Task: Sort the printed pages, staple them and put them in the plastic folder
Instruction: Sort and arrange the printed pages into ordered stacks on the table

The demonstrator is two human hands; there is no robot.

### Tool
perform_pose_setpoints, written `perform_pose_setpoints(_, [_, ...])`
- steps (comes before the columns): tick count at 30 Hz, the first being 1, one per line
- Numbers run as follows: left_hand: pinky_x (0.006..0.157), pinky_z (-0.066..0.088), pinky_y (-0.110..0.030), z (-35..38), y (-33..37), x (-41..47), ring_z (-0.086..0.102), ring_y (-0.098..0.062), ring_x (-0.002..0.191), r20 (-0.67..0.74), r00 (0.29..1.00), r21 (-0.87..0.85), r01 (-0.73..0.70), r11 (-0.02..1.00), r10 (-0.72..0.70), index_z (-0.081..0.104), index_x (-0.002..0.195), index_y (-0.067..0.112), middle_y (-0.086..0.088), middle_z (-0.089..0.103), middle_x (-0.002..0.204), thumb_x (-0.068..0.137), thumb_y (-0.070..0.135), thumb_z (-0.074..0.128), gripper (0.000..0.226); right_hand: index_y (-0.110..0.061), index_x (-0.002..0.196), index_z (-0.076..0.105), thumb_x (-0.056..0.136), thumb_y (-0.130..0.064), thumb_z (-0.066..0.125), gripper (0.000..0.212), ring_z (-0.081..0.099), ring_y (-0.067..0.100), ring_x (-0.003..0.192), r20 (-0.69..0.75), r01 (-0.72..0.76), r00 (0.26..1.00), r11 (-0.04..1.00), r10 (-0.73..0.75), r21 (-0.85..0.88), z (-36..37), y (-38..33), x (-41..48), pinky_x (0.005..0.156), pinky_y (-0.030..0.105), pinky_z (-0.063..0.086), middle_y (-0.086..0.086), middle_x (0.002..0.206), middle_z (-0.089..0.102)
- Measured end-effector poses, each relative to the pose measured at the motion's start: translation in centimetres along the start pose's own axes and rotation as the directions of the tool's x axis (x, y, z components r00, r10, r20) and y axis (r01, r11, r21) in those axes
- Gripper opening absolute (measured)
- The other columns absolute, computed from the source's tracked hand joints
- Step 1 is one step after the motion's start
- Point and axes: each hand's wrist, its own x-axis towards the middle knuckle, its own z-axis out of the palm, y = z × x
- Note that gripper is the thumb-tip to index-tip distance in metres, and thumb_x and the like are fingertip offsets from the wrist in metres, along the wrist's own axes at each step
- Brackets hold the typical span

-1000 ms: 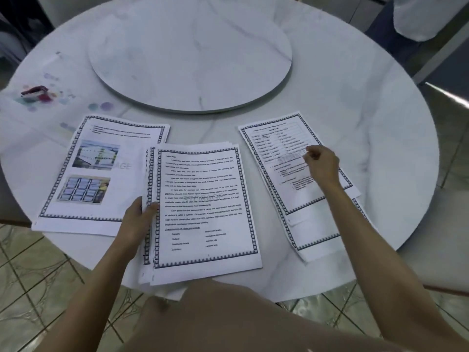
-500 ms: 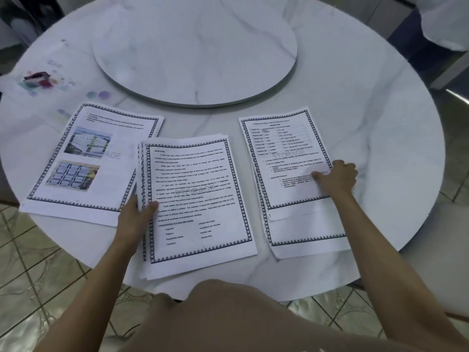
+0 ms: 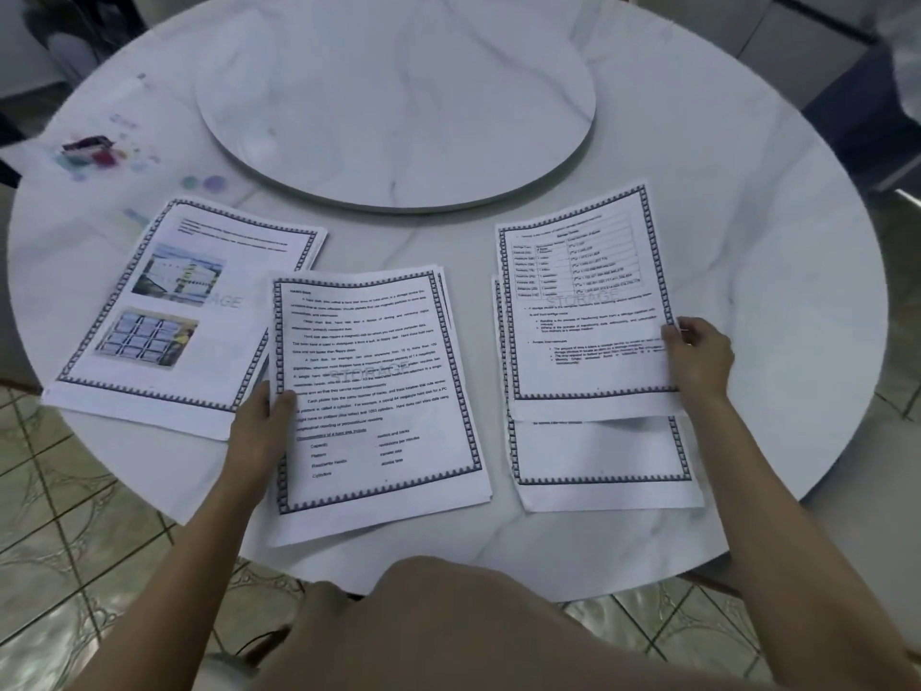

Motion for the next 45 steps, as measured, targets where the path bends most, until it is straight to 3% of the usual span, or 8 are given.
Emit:
perform_pose_setpoints(11, [0.097,0.039,-0.037,0.0,0.6,1.1,0.051,-0.029,0.118,0.044,0.997,0.015,-0.064,0.998,0.063,0.048,0.130,0.009,-0.012,0.055,0.129,0.099,0.020,0.038,0.035,-0.003,0.105,0.064,0.087,-0.015,0.059,0.022,0.058,0.018,0.088,0.101,-0.160,0.985,0.963,0.140,0.219,2.3,-1.4,-4.0,0.086,0.028,0.047,0.015,0.104,0.067])
perform_pose_setpoints(16, [0.098,0.038,-0.037,-0.7,0.8,2.2,0.050,-0.028,0.119,0.072,0.994,0.015,-0.079,0.997,0.077,0.048,0.129,0.009,-0.012,0.054,0.130,0.099,0.022,0.039,0.034,-0.001,0.110,0.061,0.089,-0.013,0.058,0.024,0.053,0.014,0.089,-0.016,-0.221,0.972,0.932,0.235,0.287,2.7,-1.6,-5.2,0.078,0.019,0.041,0.004,0.094,0.058])
perform_pose_setpoints(20, [0.098,0.039,-0.037,-1.2,0.8,3.3,0.051,-0.024,0.114,0.113,0.990,0.021,-0.086,0.996,0.083,0.048,0.128,0.011,-0.009,0.055,0.127,0.099,0.024,0.038,0.033,0.002,0.113,0.059,0.088,-0.011,0.059,0.029,0.052,0.013,0.087,-0.134,-0.241,0.940,0.890,0.313,0.388,1.9,-1.3,-5.2,0.058,-0.001,0.039,0.006,0.095,0.057])
perform_pose_setpoints(25, [0.109,0.034,-0.046,-1.7,0.4,5.0,0.045,-0.027,0.127,0.182,0.980,0.035,-0.086,0.996,0.078,0.040,0.138,0.010,-0.009,0.048,0.139,0.098,0.031,0.039,0.045,0.001,0.113,0.060,0.088,-0.010,0.058,0.027,0.054,0.013,0.089,-0.213,-0.217,0.917,0.870,0.337,0.444,1.0,-2.2,-5.9,0.064,0.002,0.043,0.007,0.098,0.059])
perform_pose_setpoints(30, [0.112,0.031,-0.048,-1.8,0.4,5.9,0.040,-0.028,0.132,0.216,0.975,0.040,-0.066,0.997,0.056,0.035,0.141,0.010,-0.010,0.043,0.143,0.099,0.032,0.037,0.048,0.001,0.112,0.060,0.088,-0.011,0.059,0.027,0.054,0.014,0.089,-0.147,-0.228,0.936,0.869,0.319,0.439,2.7,-3.7,-8.3,0.065,0.003,0.043,0.006,0.097,0.060])
perform_pose_setpoints(34, [0.111,0.032,-0.045,-1.8,0.6,5.8,0.043,-0.028,0.129,0.250,0.966,0.015,-0.076,0.997,0.070,0.037,0.139,0.009,-0.010,0.046,0.140,0.100,0.026,0.033,0.043,-0.001,0.106,0.062,0.088,-0.012,0.059,0.021,0.054,0.017,0.088,-0.018,-0.268,0.955,0.889,0.295,0.373,5.4,-4.7,-11.8,0.077,0.022,0.044,0.009,0.094,0.061])
perform_pose_setpoints(41, [0.110,0.032,-0.040,-2.0,0.7,6.0,0.041,-0.025,0.130,0.292,0.954,-0.061,-0.051,0.997,0.066,0.034,0.141,0.010,-0.006,0.043,0.143,0.100,0.033,0.032,0.047,-0.008,0.095,0.062,0.089,-0.012,0.057,0.009,0.052,0.013,0.080,0.133,-0.236,0.969,0.933,0.206,0.273,9.9,-6.6,-18.0,0.056,0.004,0.039,0.002,0.085,0.058])
perform_pose_setpoints(45, [0.103,0.039,-0.037,-2.1,0.9,6.1,0.049,-0.025,0.121,0.312,0.946,-0.060,-0.075,0.995,0.090,0.040,0.137,0.010,-0.007,0.050,0.136,0.099,0.022,0.039,0.040,-0.006,0.099,0.062,0.089,-0.013,0.057,0.013,0.051,0.010,0.078,0.172,-0.199,0.972,0.954,0.162,0.223,11.5,-6.9,-19.9,0.059,-0.003,0.038,-0.001,0.084,0.057])
